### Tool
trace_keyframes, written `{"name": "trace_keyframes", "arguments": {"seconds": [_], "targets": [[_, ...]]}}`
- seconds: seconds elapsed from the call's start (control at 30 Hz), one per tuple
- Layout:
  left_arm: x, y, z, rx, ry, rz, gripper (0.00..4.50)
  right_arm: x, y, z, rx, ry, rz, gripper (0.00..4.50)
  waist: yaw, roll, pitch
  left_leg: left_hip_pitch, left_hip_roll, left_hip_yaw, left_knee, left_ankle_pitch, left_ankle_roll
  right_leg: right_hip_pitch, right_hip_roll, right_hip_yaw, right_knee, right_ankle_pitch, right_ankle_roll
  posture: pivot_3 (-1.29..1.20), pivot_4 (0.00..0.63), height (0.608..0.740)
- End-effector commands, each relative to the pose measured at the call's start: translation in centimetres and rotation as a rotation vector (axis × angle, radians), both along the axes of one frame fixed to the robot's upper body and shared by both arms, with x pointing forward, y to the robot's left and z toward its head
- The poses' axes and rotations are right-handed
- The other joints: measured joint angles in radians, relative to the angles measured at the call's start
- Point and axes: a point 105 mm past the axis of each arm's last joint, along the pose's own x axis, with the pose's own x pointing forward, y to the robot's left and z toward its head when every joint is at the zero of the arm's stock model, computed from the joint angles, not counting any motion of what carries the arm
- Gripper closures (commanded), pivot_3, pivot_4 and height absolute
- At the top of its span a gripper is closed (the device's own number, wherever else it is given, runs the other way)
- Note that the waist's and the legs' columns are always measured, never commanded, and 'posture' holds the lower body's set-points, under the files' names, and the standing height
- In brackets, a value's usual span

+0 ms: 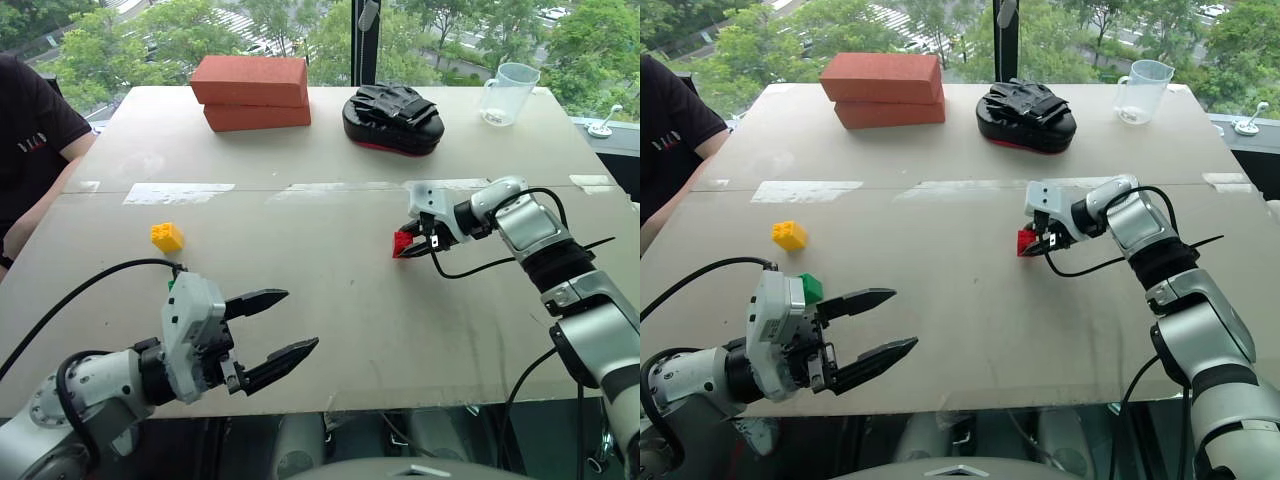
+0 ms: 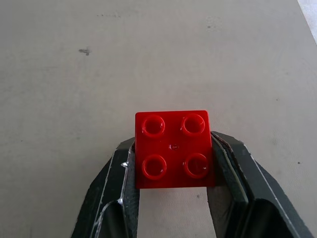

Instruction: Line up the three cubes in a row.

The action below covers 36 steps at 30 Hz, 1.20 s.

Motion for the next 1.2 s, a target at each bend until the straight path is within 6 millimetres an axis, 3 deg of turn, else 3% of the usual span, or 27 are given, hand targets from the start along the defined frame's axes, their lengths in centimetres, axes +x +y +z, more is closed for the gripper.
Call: {"name": "trace_keyframes", "arguments": {"seconds": [0.03, 0.63, 0.67, 0.7, 0.73, 0.8, 0.87, 1.03, 1.2], "targets": [[0.0, 0.2, 0.8, 0.012, -0.058, -0.006, 0.00, 0.0, 0.1, 1.2, 0.015, -0.038, 0.039, 3.20, 0.000, 0.000, 0.000, 0.000, 0.000, 0.000, 0.000, 0.000, 0.000, 0.000, 0.000, 0.000, 0.000, 0.000, 0.000, 0.00, 0.150, 0.740], [0.1, 1.2, 0.9, 0.041, -0.076, 0.014, 0.00, -0.2, 1.1, 0.3, 0.016, -0.018, 0.099, 3.20, -0.001, 0.000, 0.000, 0.000, 0.000, 0.001, 0.000, 0.000, 0.000, 0.000, 0.000, -0.001, 0.000, 0.000, 0.000, 0.00, 0.150, 0.740], [0.1, 1.3, 0.9, 0.042, -0.077, 0.015, 0.00, -0.2, 1.1, 0.3, 0.020, -0.009, 0.099, 2.18, -0.001, 0.000, 0.000, 0.000, 0.000, 0.001, 0.000, 0.000, 0.000, 0.000, 0.000, -0.001, 0.000, 0.000, 0.000, 0.00, 0.150, 0.740], [0.1, 1.3, 0.9, 0.043, -0.077, 0.015, 0.00, -0.2, 1.1, 0.3, 0.023, -0.003, 0.099, 1.71, -0.001, 0.000, 0.000, 0.000, 0.000, 0.000, 0.000, 0.000, 0.000, 0.000, 0.000, -0.001, 0.000, 0.000, 0.000, 0.00, 0.150, 0.740], [0.1, 1.3, 0.9, 0.043, -0.076, 0.016, 0.00, -0.2, 1.2, 0.2, 0.023, -0.002, 0.099, 1.71, -0.001, 0.000, 0.000, 0.000, 0.000, 0.000, 0.000, 0.000, 0.000, 0.000, 0.000, -0.001, 0.000, 0.000, 0.000, 0.00, 0.150, 0.740], [0.1, 1.4, 0.9, 0.044, -0.075, 0.021, 0.00, -0.1, 1.3, 0.2, 0.038, -0.006, 0.096, 0.71, -0.001, 0.000, 0.000, 0.000, 0.000, 0.000, 0.000, 0.000, 0.000, 0.000, 0.000, -0.001, 0.000, 0.000, 0.000, 0.00, 0.150, 0.740], [0.1, 1.7, 0.8, 0.034, -0.072, 0.045, 0.00, 0.0, 1.2, 0.3, 0.051, -0.025, 0.093, 0.03, -0.001, 0.000, 0.000, 0.000, 0.000, 0.000, 0.000, 0.000, 0.000, 0.000, 0.000, -0.001, 0.001, 0.000, 0.000, 0.00, 0.150, 0.740], [0.7, 3.7, 0.1, -0.018, -0.049, 0.206, 0.00, -0.7, 1.2, 1.7, 0.123, -0.067, 0.135, 0.03, -0.001, 0.000, 0.000, 0.000, 0.000, 0.001, 0.000, 0.000, 0.000, 0.000, 0.000, 0.000, 0.000, 0.000, 0.000, 0.00, 0.150, 0.740], [2.9, 9.1, -0.9, 0.001, -0.085, 0.640, 0.00, -3.4, 1.1, 5.0, 0.314, -0.111, 0.195, 0.03, 0.005, 0.000, 0.000, 0.000, 0.000, -0.001, 0.000, 0.000, 0.000, 0.000, -0.002, 0.000, 0.001, 0.000, 0.000, 0.00, 0.150, 0.740]]}}
